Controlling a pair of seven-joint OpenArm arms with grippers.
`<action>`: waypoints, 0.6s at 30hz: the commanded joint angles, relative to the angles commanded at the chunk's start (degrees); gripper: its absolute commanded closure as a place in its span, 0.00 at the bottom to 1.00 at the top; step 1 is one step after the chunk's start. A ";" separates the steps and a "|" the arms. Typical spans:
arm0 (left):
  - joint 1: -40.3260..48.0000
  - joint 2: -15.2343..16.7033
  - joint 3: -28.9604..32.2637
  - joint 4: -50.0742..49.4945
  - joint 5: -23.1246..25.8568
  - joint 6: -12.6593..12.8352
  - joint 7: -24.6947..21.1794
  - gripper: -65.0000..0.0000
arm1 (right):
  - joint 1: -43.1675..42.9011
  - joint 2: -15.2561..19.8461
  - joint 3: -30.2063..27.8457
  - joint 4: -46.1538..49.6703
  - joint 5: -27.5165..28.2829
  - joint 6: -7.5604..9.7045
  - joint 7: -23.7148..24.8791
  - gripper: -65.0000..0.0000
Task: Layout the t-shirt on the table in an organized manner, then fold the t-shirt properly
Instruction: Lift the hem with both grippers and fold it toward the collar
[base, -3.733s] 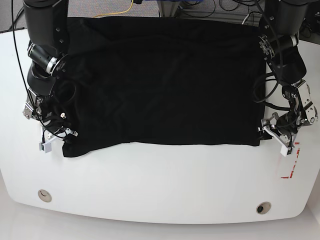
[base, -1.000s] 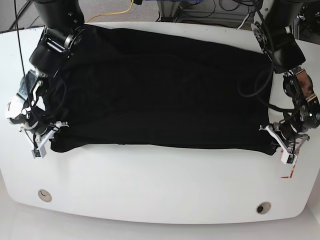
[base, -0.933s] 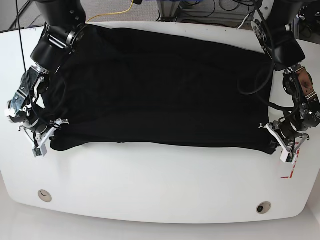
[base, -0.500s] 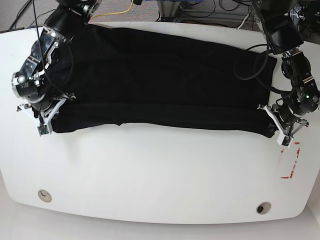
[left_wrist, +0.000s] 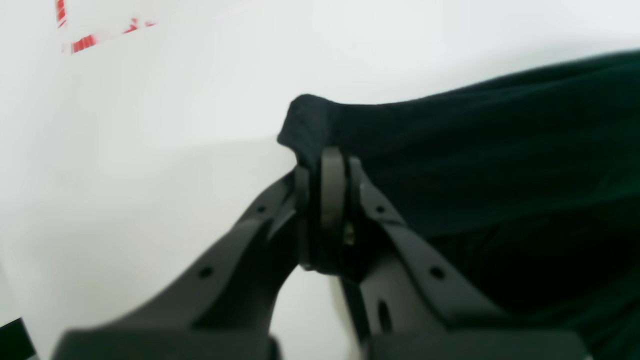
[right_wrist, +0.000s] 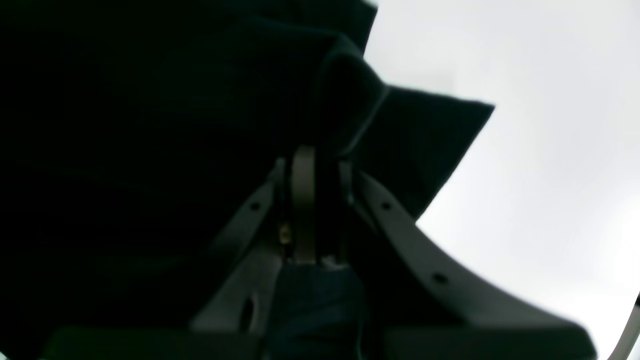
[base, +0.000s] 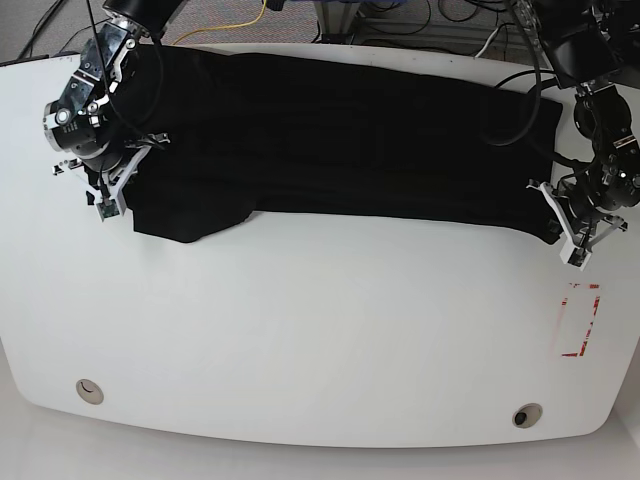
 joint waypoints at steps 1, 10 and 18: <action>0.00 -0.09 0.00 0.00 0.09 0.00 0.18 1.00 | -0.26 0.00 0.00 0.00 0.00 0.00 0.00 0.97; 2.11 -1.85 0.09 0.09 0.09 0.00 1.85 0.64 | -2.99 0.00 0.00 0.00 0.00 0.00 0.00 0.54; 4.40 -3.43 0.18 1.32 0.09 0.00 1.85 0.44 | -5.54 0.00 1.67 1.14 0.00 0.00 0.00 0.20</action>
